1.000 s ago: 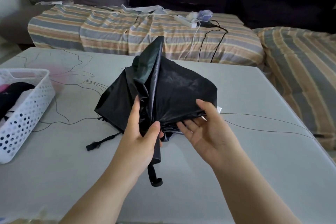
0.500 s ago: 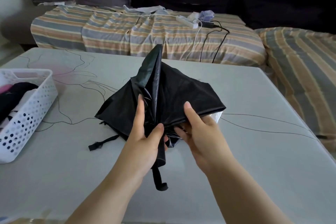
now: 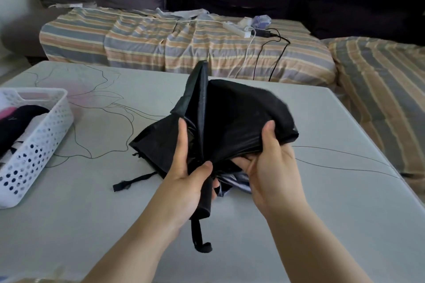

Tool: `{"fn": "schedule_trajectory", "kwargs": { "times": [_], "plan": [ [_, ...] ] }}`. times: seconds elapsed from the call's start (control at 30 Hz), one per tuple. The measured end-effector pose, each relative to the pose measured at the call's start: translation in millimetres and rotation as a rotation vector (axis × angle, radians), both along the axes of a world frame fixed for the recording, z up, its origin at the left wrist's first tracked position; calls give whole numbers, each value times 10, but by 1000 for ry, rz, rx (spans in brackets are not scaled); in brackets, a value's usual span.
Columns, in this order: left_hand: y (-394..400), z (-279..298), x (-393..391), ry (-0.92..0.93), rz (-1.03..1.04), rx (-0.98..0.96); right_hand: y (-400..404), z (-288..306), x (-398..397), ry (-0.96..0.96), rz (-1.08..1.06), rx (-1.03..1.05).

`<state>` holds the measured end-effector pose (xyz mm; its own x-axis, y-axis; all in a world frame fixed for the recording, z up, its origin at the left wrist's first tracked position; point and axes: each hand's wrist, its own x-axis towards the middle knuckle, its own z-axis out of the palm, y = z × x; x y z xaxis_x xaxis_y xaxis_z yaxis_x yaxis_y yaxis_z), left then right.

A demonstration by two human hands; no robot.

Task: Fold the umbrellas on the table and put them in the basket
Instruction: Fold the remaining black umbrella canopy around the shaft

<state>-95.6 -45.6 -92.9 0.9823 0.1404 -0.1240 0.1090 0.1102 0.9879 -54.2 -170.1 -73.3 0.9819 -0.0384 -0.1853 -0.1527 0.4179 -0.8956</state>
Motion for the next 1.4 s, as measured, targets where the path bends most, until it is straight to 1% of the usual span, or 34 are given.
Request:
{"fn": "schedule_trajectory", "kwargs": {
  "times": [0.07,0.1,0.13,0.2,0.27,0.3,0.33,0.37,0.4,0.43,0.47,0.5,0.57,0.63,0.77,0.83,0.87,0.9,0.93,0.97,1.0,1.03,1.07,1.1,1.17,1.23,1.27,1.33,1.4],
  "plan": [
    [-39,22,-11,-7,-58,27,53,58,-45,-84,61,-219],
    [-67,11,-15,-11,-88,48,106,106,-74,-150,144,-312],
    [-99,10,-27,-17,-103,60,161,131,-92,-260,260,-389],
    [-150,0,-50,-39,-116,99,267,131,-111,-443,474,-509],
    [-151,-2,-66,-41,-108,116,254,122,-185,-502,645,-593],
    [-128,2,-77,-18,-106,117,210,98,-222,-504,660,-598],
    [-98,23,-99,9,-97,105,164,78,-237,-512,618,-582],
    [-61,22,-109,29,-101,89,130,64,-271,-527,515,-580],
    [-45,48,-113,50,-101,77,150,32,-248,-567,360,-629],
    [-48,66,-108,57,-102,65,154,0,-246,-607,206,-717],
    [-57,95,-98,57,-84,49,176,-13,-219,-618,101,-811],
    [-58,81,-83,56,-62,33,200,-31,-203,-607,77,-896],
    [-51,68,-77,36,-59,10,219,-119,-195,-624,172,-1060],
    [-44,70,-79,13,-81,-7,204,-165,-180,-658,267,-1140],
    [-16,125,-88,-54,-112,33,136,-81,-159,-685,447,-1029],
    [2,118,-81,-38,-113,33,73,-52,-148,-667,524,-913],
    [3,106,-73,-18,-88,13,51,-30,-150,-650,525,-834],
    [4,83,-61,15,-40,-32,24,-7,-144,-623,476,-759],
    [9,56,-46,53,12,-91,-2,12,-124,-578,384,-697],
    [9,34,-39,89,48,-137,-45,6,-88,-527,263,-681],
    [8,29,-39,119,70,-159,-97,-9,-42,-492,145,-735],
    [11,27,-41,141,90,-170,-150,-35,8,-470,57,-858],
    [13,35,-46,154,106,-183,-199,-68,49,-439,14,-973],
    [14,45,-52,158,115,-198,-247,-110,85,-399,-11,-1044],
    [15,68,-55,160,116,-213,-294,-139,107,-349,-72,-1051],
    [11,70,-54,155,96,-202,-289,-118,87,-412,-104,-1035],
    [7,64,-51,151,83,-186,-268,-105,69,-445,-82,-1048],
    [-3,40,-47,146,57,-126,-217,-110,56,-474,-25,-1109],
    [-29,26,-54,133,38,-45,-183,-113,69,-490,-68,-1149]
  ]
}}
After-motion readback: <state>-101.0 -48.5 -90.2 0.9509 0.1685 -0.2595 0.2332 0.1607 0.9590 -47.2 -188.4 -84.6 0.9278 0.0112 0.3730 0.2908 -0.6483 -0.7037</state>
